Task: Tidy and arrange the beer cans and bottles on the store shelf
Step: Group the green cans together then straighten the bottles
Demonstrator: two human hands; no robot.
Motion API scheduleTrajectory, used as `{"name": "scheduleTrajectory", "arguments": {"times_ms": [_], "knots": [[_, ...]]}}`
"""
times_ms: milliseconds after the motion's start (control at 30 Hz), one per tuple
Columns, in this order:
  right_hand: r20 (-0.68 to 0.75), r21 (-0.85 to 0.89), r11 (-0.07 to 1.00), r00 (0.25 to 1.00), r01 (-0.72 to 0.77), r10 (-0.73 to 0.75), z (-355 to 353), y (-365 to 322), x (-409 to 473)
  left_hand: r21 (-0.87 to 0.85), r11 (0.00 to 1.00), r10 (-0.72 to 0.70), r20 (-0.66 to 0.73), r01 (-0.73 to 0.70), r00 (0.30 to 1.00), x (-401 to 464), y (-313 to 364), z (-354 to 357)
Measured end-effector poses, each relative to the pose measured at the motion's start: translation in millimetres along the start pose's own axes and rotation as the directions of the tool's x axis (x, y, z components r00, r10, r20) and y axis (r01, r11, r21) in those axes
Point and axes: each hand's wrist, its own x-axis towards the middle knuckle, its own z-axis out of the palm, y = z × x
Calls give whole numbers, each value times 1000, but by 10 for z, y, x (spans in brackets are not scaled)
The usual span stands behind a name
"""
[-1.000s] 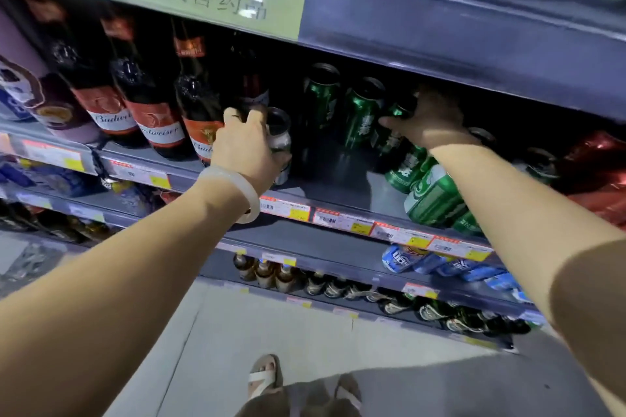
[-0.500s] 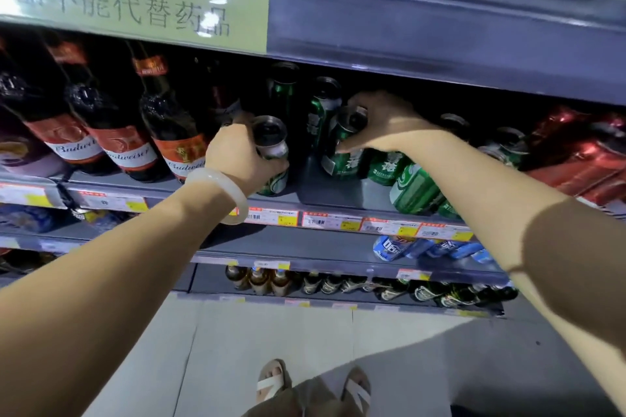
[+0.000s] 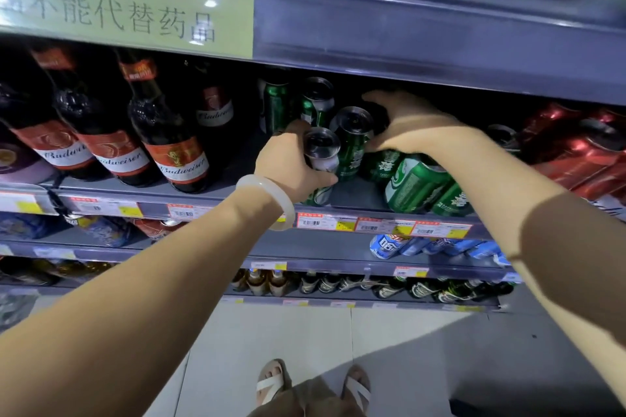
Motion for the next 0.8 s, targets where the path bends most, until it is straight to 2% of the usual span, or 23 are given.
{"name": "scheduleTrajectory", "arguments": {"times_ms": [133, 433, 600, 700, 800], "knots": [[-124, 21, 996, 988, -85, 87, -112, 226, -219, -35, 999, 30, 11, -29, 1000, -53, 140, 218], [-176, 106, 983, 971, -147, 164, -40, 495, -390, -69, 995, -73, 47, 76, 996, -58, 543, 564], [-180, 178, 981, 978, -73, 105, 34, 382, -432, -62, 997, 58, 73, -53, 996, -154, 288, 310], [-191, 144, 989, 981, 42, -14, 158, 206, -420, -23, 999, 33, -39, -34, 999, -96, 9, 110], [-164, 119, 993, 986, 15, 5, 202, 38, -287, -8, 999, -32, -170, 31, 985, 86, -237, -32]]}}
